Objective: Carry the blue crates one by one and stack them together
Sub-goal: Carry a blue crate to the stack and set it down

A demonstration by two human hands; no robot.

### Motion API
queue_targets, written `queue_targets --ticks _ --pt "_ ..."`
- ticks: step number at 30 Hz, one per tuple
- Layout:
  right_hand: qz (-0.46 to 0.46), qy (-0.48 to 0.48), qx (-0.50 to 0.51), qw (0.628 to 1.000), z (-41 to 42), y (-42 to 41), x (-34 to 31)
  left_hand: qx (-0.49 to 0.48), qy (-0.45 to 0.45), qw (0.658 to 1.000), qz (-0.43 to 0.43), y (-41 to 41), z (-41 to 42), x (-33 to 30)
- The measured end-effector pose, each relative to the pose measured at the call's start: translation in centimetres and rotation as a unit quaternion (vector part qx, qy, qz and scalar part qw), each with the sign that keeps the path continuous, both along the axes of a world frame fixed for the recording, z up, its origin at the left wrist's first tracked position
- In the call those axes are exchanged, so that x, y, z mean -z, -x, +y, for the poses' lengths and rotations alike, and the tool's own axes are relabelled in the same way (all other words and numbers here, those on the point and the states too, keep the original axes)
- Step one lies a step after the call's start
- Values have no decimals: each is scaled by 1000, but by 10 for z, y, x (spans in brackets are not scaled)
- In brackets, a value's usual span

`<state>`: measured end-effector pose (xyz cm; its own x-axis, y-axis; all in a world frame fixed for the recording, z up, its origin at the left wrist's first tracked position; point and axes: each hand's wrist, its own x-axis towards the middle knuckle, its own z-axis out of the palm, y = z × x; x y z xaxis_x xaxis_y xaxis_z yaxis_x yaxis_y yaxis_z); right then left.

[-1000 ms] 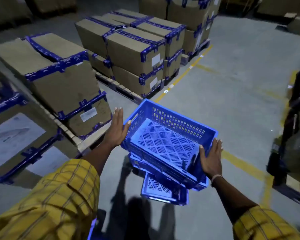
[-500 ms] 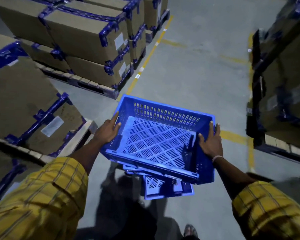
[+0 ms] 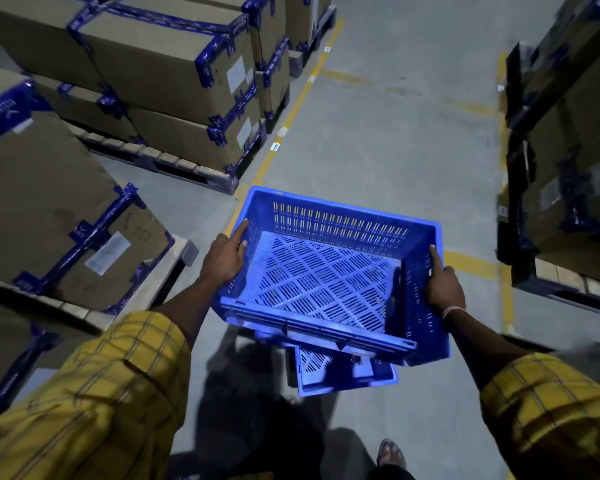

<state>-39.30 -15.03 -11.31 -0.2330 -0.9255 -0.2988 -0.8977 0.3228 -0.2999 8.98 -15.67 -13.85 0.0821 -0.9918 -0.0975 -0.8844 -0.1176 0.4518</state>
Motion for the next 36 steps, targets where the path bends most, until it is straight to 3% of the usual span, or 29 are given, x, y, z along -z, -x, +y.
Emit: queue_targets --ticks 10,19,36 --pt "-41 23 6 999 18 40 -63 16 -7 999 32 29 -3 -74" --pt "-81 54 30 995 5 134 -103 56 5 998 23 125 -33 -137" --pt "-92 90 -23 991 -131 368 -129 14 34 999 30 340 -111 -167"
